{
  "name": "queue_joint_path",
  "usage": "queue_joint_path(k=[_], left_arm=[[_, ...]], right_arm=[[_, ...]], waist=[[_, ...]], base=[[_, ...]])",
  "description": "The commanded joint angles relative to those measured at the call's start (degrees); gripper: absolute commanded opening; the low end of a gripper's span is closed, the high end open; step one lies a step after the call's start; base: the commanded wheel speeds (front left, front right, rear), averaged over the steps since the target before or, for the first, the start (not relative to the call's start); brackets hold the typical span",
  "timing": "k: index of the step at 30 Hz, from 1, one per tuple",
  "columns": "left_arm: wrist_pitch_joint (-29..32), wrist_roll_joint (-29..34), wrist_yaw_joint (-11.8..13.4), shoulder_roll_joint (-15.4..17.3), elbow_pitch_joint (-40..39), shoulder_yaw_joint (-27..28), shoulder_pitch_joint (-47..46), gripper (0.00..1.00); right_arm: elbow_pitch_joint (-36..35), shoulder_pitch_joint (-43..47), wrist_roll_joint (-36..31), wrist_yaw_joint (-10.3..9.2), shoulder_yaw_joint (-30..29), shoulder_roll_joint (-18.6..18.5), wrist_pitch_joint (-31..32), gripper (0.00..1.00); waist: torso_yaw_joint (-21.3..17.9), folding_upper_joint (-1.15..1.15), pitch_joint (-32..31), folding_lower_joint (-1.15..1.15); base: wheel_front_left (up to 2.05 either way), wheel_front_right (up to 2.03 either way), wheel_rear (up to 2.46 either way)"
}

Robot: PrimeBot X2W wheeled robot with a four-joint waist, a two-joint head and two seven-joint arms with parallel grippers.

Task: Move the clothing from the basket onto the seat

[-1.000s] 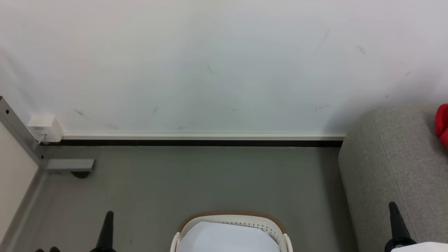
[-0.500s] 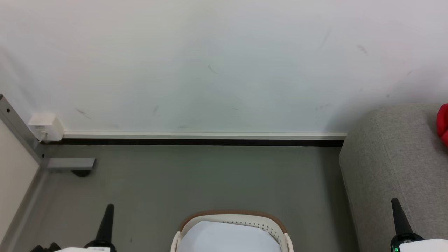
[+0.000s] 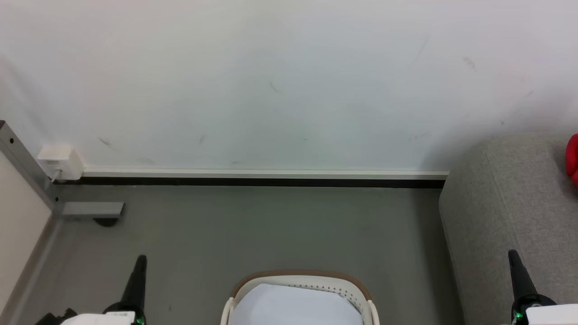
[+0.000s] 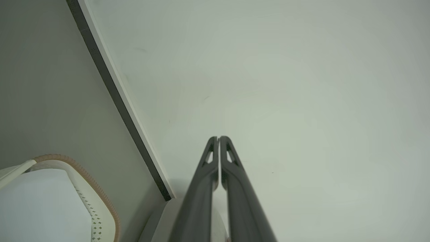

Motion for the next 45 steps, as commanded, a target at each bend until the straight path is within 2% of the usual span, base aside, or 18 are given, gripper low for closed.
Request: queue_joint_path(k=[1, 30, 45], left_arm=[[0.5, -1.1, -0.4, 0.2, -0.2, 0.3, -0.9, 0.0], [3.6, -13.1, -1.0, 0.1, 0.1, 0.8, -3.0, 0.0], [3.6, -13.0, -1.0, 0.1, 0.1, 0.8, -3.0, 0.0]], right_arm=[[-0.4, -1.0, 1.4, -0.11, -0.3, -0.3, 0.2, 0.0], [-1.3, -2.0, 13.3, -0.13, -1.8, -0.3, 3.4, 0.0], [-1.3, -2.0, 13.0, -0.13, -1.8, -0.2, 3.4, 0.0]], waist=[[0.0, 0.0, 0.0, 0.0], [0.4, 0.0, 0.4, 0.0], [0.4, 0.0, 0.4, 0.0]], base=[[0.0, 0.0, 0.0], [0.0, 0.0, 0.0], [0.0, 0.0, 0.0]])
